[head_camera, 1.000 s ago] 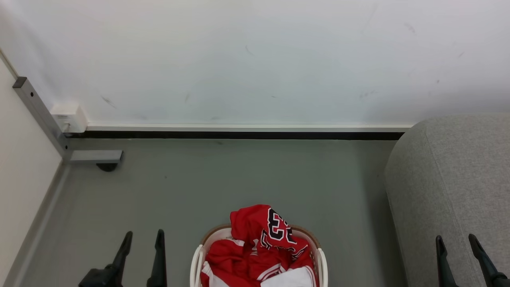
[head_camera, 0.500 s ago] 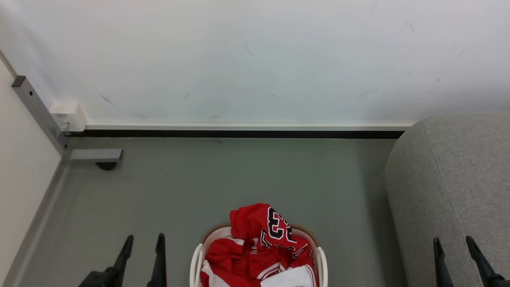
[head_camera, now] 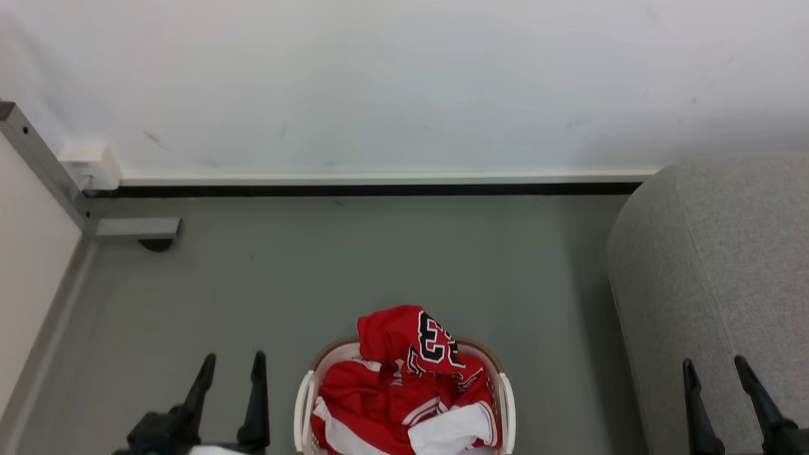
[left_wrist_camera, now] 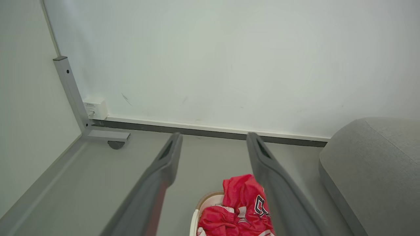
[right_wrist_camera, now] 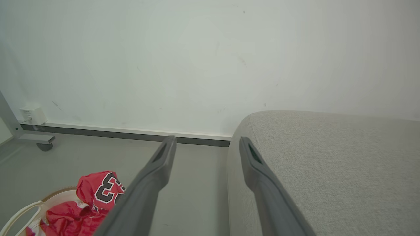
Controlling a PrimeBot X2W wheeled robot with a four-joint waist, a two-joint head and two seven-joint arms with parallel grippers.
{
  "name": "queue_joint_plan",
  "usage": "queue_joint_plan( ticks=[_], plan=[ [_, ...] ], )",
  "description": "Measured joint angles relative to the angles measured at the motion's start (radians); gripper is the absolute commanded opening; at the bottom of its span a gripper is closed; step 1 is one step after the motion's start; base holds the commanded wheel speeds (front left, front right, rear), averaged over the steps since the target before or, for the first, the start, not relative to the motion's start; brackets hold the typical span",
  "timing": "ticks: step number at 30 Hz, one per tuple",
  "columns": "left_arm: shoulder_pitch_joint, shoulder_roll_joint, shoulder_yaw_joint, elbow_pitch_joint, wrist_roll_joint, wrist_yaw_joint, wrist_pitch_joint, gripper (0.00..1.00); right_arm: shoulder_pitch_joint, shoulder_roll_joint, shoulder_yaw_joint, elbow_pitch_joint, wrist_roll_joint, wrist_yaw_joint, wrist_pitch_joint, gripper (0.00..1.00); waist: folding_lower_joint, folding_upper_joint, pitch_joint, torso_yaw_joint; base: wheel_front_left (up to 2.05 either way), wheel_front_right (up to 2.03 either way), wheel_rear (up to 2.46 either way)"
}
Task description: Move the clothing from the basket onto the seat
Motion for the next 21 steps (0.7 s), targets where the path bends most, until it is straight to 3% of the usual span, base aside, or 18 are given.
queue_joint_plan(
  ticks=[9, 21],
  plan=[
    [-0.182, 0.0, -0.102, 0.032, 0.016, -0.03, 0.0, 1.0, -0.109, -0.005, 0.011, -0.063, 0.001, 0.0, 0.0, 1.0, 0.0001, 0.0, 0.148, -0.026, 0.0, 0.0, 0.0],
    [-0.585, 0.0, -0.335, 0.378, 0.067, -0.062, 0.014, 1.0, -0.309, -0.004, 0.038, -0.2, 0.0, 0.0, -0.001, 1.0, 0.0004, 0.0, 0.48, -0.087, 0.0, 0.0, 0.0]
  ],
)
